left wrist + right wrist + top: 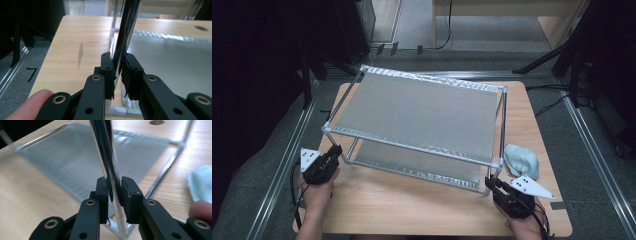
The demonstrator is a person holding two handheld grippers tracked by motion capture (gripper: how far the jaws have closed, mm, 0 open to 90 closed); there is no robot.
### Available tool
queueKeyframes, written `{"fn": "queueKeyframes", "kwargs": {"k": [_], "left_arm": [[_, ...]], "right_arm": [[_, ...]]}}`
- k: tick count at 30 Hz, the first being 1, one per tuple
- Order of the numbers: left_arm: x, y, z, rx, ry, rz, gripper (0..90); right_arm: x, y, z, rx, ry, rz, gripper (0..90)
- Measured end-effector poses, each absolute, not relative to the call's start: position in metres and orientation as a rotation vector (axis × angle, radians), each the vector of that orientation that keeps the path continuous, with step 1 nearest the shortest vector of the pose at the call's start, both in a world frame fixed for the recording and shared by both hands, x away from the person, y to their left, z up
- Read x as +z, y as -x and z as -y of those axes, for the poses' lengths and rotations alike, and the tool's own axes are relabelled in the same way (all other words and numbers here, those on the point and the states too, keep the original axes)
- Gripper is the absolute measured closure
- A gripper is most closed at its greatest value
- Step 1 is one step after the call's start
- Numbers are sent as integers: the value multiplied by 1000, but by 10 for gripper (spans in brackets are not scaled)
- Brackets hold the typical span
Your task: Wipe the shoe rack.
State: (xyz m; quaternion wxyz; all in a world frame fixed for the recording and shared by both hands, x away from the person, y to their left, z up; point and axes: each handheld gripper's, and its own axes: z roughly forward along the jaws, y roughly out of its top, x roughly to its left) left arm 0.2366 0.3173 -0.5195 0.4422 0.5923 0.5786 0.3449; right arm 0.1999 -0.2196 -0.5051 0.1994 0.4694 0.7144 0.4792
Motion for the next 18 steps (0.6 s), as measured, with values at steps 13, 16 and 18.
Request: {"fn": "queueKeyframes", "kwargs": {"k": [13, 16, 18], "left_arm": [[-511, -179, -318, 798, -1509, -1481, 802], [-512, -166, -314, 812, -1506, -1487, 806], [-514, -155, -310, 834, -1500, -1486, 807]], "right_arm": [[-491, -240, 213, 1333, -1435, -1922, 734], [-486, -251, 206, 1323, -1479, -1902, 785], [-486, -256, 202, 1330, -1463, -1889, 793]]}}
